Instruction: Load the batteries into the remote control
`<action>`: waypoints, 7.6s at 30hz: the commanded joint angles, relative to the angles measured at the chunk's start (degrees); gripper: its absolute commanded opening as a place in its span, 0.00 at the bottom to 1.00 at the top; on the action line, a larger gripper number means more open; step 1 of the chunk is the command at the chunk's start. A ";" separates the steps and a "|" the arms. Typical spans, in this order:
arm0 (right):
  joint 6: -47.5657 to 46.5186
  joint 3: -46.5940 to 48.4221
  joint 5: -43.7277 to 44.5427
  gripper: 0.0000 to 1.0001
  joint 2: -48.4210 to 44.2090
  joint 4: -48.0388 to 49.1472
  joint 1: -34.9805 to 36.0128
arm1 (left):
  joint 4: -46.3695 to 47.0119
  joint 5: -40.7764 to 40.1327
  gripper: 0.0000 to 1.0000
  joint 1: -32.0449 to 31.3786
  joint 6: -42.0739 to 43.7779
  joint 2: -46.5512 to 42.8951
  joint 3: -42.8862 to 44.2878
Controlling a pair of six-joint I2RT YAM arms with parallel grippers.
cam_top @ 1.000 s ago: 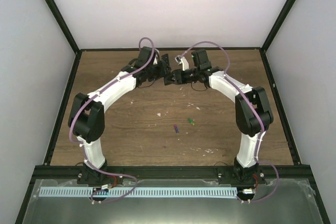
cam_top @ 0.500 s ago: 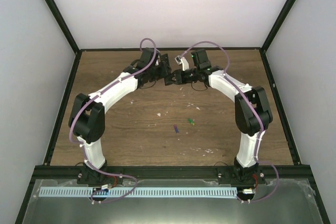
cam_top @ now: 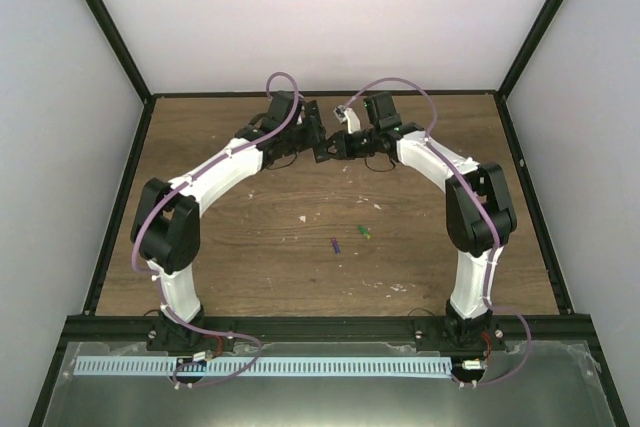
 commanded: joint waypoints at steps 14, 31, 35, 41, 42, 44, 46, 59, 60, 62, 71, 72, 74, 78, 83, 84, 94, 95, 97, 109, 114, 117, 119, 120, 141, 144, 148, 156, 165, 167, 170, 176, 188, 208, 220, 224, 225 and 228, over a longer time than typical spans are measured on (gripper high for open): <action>-5.75 1.67 8.13 0.01 -0.70 -2.07 0.46 | 4.13 0.47 0.71 0.14 -1.55 -5.27 -3.60; -23.62 -4.40 32.54 0.01 -7.54 -5.38 1.72 | 4.96 3.91 0.92 10.17 -12.02 -15.01 -11.05; -28.71 -7.56 45.22 0.01 -10.65 -2.38 3.88 | 7.01 7.85 0.92 11.52 -16.16 -14.32 -11.30; -40.74 -16.12 63.05 0.01 -13.60 9.64 10.36 | 10.44 10.96 0.93 11.69 -19.91 -13.35 -12.19; -42.42 -17.80 65.17 0.01 -14.14 12.19 11.38 | 10.80 11.32 0.93 11.69 -20.25 -13.26 -12.47; -45.64 -21.69 68.72 0.01 -15.38 18.36 12.89 | 12.54 12.66 0.93 11.69 -21.42 -13.08 -13.06; -50.02 -26.47 72.44 0.01 -16.51 26.79 14.17 | 14.29 14.46 0.93 11.69 -22.34 -12.80 -13.64; -73.23 -38.93 84.45 0.01 -12.33 66.19 19.16 | 16.40 18.20 0.92 10.87 -23.46 -12.33 -16.61; -74.08 -38.91 84.51 0.01 -11.68 66.94 19.69 | 16.55 18.38 0.92 10.63 -23.61 -12.16 -16.58; -74.81 -38.17 85.00 0.01 -10.43 67.34 20.47 | 16.36 18.78 0.92 10.26 -23.55 -11.67 -16.08; -74.31 -35.67 85.41 0.01 -8.72 64.70 21.90 | 15.84 18.73 0.91 9.20 -22.71 -11.06 -15.33; -74.46 -35.22 85.49 0.01 -8.49 64.49 22.05 | 15.57 18.90 0.90 9.08 -22.52 -10.83 -15.18; -75.49 -34.41 85.75 0.01 -7.85 64.43 22.29 | 14.87 18.92 0.88 8.85 -21.98 -10.50 -14.74; -76.84 -33.61 86.17 0.01 -7.34 64.85 22.44 | 13.82 17.82 0.85 8.49 -21.10 -10.59 -14.32; -77.12 -33.65 86.21 0.01 -7.24 64.42 22.89 | 13.85 16.91 0.78 8.19 -20.54 -10.50 -14.02; -77.12 -33.50 86.42 0.01 -7.05 64.42 22.97 | 13.94 16.89 0.77 8.05 -20.44 -10.38 -13.95; -77.50 -32.28 87.89 0.01 -5.57 64.71 23.52 | 14.16 17.59 0.67 7.05 -19.84 -8.82 -13.03; -77.51 -32.06 88.13 0.01 -5.46 64.81 23.52 | 14.13 17.69 0.66 6.96 -19.80 -8.78 -12.96; -77.57 -31.87 88.51 0.01 -5.29 65.00 23.52 | 14.28 17.87 0.63 6.88 -19.84 -8.50 -13.02; -77.24 -31.67 89.64 0.01 -4.84 65.40 23.60 | 14.76 17.91 0.49 6.85 -19.40 -8.33 -12.76; -77.20 -32.73 90.02 0.01 -5.41 66.23 23.99 | 14.74 16.97 0.44 7.18 -19.05 -8.50 -12.80; -77.29 -32.99 90.32 0.01 -5.45 66.66 24.35 | 14.66 16.38 0.43 7.21 -19.12 -8.53 -12.92; -77.30 -32.86 90.73 0.01 -5.50 66.67 24.57 | 14.75 15.88 0.42 7.21 -19.33 -8.50 -13.15; -77.31 -32.75 90.93 0.01 -5.44 66.63 24.55 | 14.85 15.67 0.42 7.23 -19.42 -8.57 -13.24; -75.73 -31.25 91.07 0.01 -5.04 65.29 25.19 | 16.06 15.18 0.25 8.17 -18.96 -8.51 -13.54; -75.60 -31.15 91.07 0.01 -5.04 65.28 25.26 | 16.31 15.28 0.21 8.17 -18.88 -8.37 -13.44; -74.83 -30.93 91.08 0.08 -5.05 64.73 25.20 | 17.18 15.40 0.17 8.17 -18.40 -8.26 -13.41; -69.34 -29.34 89.61 0.29 -5.88 59.54 24.98 | 20.56 18.20 0.15 8.30 -17.77 -7.68 -14.46; -56.09 -28.04 79.17 0.77 -10.30 46.49 23.08 | 27.46 24.77 0.16 9.18 -12.88 -7.11 -19.30; -52.76 -27.98 75.72 0.85 -11.73 43.42 22.24 | 26.63 25.51 0.16 9.37 -10.54 -7.54 -19.22; -47.84 -28.05 69.18 0.94 -14.39 38.82 20.70 | 25.77 27.21 0.15 9.85 -7.46 -7.96 -19.24; -43.65 -27.62 47.85 1.00 -20.01 26.85 15.03 | 32.36 33.08 0.16 11.74 -5.68 -8.77 -22.46; -45.75 -27.77 25.15 1.00 -24.42 15.44 7.81 | 30.73 40.34 0.03 11.95 0.60 -7.79 -21.18; -48.18 -27.63 22.83 0.71 -23.68 13.61 6.21 | 28.78 46.42 0.00 12.00 5.87 -5.89 -18.83; -48.85 -28.00 22.59 0.49 -23.11 13.18 5.89 | 27.97 46.80 0.00 12.13 6.54 -5.04 -18.02; -48.83 -27.89 22.32 0.47 -22.76 13.07 5.94 | 27.94 46.73 0.00 12.26 6.58 -4.97 -17.94; -48.88 -27.89 22.37 0.46 -22.67 12.95 5.94 | 27.95 46.74 0.00 12.35 6.60 -5.01 -17.95; -49.17 -28.14 22.20 0.44 -22.33 12.69 5.91 | 28.04 46.66 0.00 12.77 6.47 -5.18 -17.70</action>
